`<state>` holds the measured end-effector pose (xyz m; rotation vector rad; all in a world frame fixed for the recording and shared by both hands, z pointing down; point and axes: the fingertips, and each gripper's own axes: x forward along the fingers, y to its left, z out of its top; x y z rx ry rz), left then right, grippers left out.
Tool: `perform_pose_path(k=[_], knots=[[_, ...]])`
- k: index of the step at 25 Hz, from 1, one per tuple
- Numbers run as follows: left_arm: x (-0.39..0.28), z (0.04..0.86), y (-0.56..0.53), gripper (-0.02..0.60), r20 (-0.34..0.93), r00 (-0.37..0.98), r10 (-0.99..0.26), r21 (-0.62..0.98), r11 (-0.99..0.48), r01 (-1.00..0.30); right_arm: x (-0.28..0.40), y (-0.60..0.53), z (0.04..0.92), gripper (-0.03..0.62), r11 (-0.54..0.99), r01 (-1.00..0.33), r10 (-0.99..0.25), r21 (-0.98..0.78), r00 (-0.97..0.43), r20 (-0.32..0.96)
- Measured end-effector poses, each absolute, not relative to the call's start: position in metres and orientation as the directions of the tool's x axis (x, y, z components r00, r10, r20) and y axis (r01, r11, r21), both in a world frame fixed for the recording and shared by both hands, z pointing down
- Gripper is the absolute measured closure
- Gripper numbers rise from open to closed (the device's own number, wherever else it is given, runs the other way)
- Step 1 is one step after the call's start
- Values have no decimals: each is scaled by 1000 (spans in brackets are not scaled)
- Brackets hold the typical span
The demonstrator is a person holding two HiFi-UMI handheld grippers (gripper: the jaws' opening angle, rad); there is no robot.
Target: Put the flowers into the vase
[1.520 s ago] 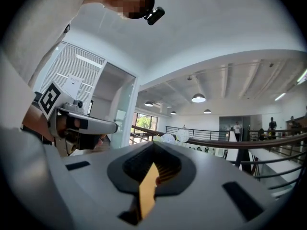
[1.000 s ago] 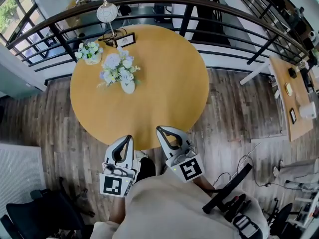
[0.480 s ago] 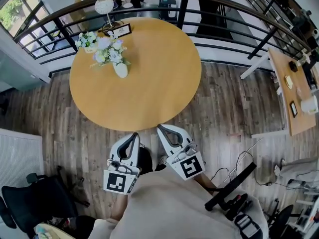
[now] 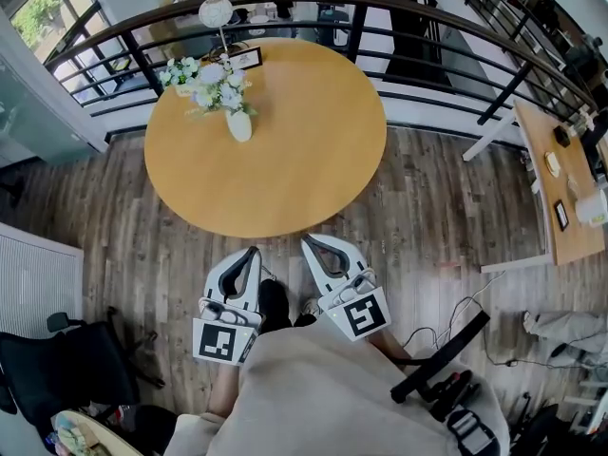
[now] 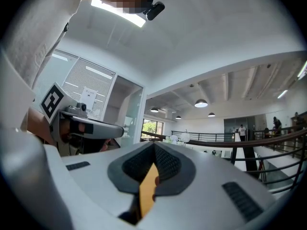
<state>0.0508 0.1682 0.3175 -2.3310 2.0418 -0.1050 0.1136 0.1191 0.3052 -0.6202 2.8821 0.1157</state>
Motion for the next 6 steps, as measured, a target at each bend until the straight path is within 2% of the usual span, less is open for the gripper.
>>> perform_pose_path(k=[3,6], knots=[[57,316,172,575,27,128,-991,-75,-130,-989,119,124,306,588,911,-409,-394,41,-898,-196],[63,318,178,575,29,122,-992,-68,-124,-990,125,131,320,588,917,-375,-364,134,-926,-100]])
